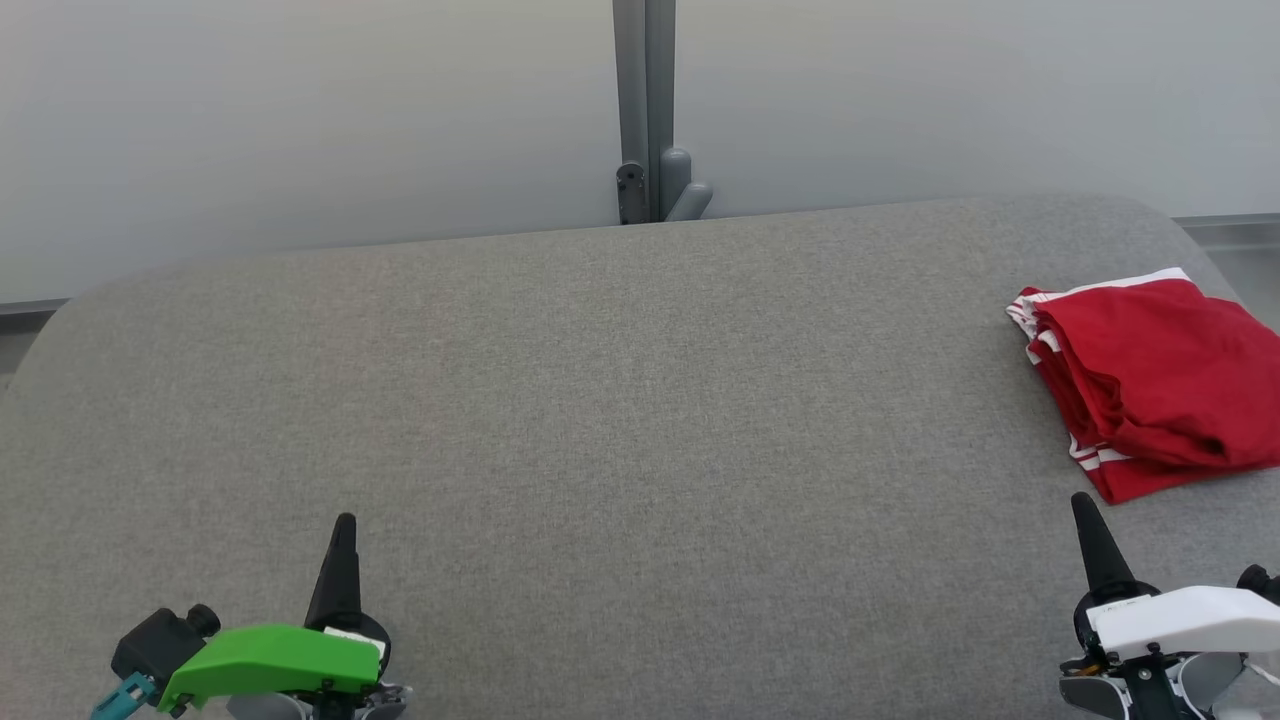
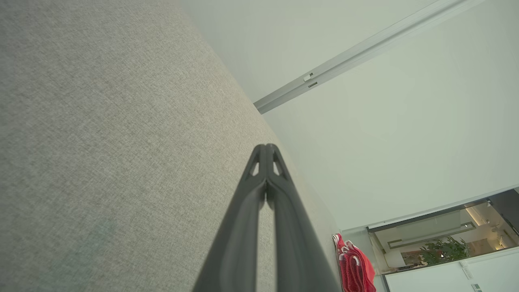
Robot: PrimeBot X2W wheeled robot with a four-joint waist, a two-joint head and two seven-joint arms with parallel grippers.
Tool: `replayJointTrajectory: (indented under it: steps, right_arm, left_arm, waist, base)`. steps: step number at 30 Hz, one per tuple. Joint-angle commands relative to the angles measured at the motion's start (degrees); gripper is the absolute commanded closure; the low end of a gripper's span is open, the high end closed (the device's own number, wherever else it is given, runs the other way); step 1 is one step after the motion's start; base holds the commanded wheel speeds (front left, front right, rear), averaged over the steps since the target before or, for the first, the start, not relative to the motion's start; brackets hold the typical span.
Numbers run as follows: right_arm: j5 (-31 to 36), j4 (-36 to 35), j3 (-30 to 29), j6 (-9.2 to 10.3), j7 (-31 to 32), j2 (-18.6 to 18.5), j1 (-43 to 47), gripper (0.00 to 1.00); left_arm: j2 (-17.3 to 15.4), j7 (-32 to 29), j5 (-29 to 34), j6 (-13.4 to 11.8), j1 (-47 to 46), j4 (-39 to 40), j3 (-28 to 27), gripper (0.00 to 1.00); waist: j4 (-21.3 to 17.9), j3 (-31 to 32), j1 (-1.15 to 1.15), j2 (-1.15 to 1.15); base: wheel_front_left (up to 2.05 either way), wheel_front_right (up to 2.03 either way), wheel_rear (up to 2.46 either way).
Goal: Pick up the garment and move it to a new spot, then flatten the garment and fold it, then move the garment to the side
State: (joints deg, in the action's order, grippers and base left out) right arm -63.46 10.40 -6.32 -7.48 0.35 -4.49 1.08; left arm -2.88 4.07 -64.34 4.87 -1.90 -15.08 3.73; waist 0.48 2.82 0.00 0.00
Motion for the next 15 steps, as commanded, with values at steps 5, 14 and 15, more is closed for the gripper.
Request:
replayJointTrajectory:
  steps: [5,14,15]
  right_arm:
    - [-3.8,0.0,-1.1,-0.02,1.2,-0.2,-1.8,1.0]
    - [-8.9,0.6,-2.3,-0.02,2.8,0.0,-2.7,1.0]
    - [-9.4,0.6,-2.5,-0.02,3.0,0.0,-2.8,1.0]
  left_arm:
    - [-0.1,-0.9,-3.6,0.6,-2.4,-0.1,-0.4,1.0]
    - [-0.1,-1.9,-8.7,1.0,-3.8,-0.8,-0.7,1.0]
    - [-0.1,-2.0,-9.2,1.1,-3.9,-0.8,-0.8,1.0]
  waist:
    - [0.0,-0.3,0.0,0.0]
    - [-0.1,-0.7,0.0,0.0]
    - [-0.1,-0.8,0.0,0.0]
  base:
    - [0.0,0.0,0.0]
    - [0.0,0.0,0.0]
    - [0.0,0.0,0.0]
